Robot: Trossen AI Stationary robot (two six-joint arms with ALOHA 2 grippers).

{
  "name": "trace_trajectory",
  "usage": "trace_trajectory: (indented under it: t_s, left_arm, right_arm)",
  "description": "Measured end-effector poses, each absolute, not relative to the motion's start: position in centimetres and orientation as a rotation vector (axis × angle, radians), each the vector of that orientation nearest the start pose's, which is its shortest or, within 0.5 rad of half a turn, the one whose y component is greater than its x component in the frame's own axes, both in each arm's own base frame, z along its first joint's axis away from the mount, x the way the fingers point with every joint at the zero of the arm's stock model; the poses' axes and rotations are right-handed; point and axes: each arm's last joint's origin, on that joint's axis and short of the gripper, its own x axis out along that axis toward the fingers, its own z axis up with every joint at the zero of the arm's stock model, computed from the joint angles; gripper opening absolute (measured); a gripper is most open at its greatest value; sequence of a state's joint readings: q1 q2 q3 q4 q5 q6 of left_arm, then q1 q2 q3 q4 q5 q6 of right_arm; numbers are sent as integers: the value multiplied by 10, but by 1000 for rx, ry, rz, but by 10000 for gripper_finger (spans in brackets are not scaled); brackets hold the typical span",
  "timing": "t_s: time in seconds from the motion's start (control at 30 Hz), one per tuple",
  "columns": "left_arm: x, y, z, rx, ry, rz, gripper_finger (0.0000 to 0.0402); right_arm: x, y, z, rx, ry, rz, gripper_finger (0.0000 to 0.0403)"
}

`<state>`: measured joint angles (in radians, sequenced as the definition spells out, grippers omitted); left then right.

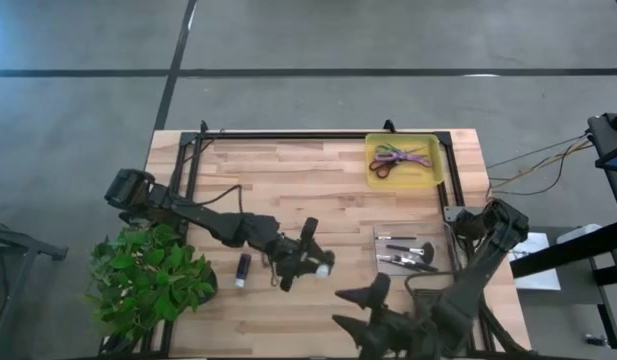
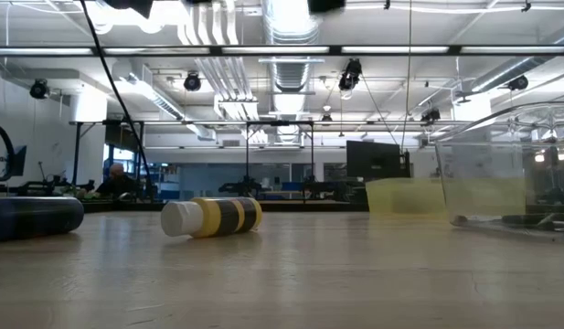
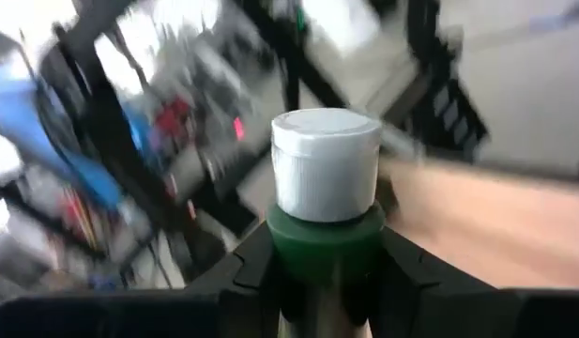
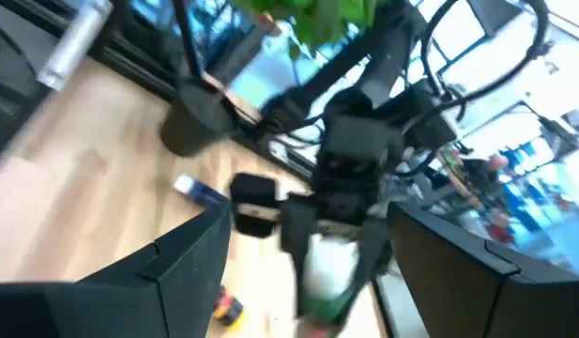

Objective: Pick & Place Paint Supplies
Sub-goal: Put the green acrylic paint bottle into the black bin

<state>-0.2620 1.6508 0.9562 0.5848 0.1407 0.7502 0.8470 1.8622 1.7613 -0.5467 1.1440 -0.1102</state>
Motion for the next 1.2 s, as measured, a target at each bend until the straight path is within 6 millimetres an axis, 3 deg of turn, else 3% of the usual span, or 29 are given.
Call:
trace_trajectory:
  t_s: [0.2, 0.63, 0.83, 1.2]
  left_arm:
    - [349, -94, 231, 641, 134, -437, 107]
    - [350, -89, 228, 423, 286, -456, 107]
    - [350, -90, 230, 383, 289, -480, 107]
    - [350, -90, 228, 363, 306, -492, 106]
  right_arm:
    - [300, 280, 335, -626, 424, -220, 285]
    - [316, 245, 315, -534, 696, -74, 286]
    - [326, 228, 314, -547, 749, -65, 285]
    - [333, 218, 314, -618, 762, -51, 285]
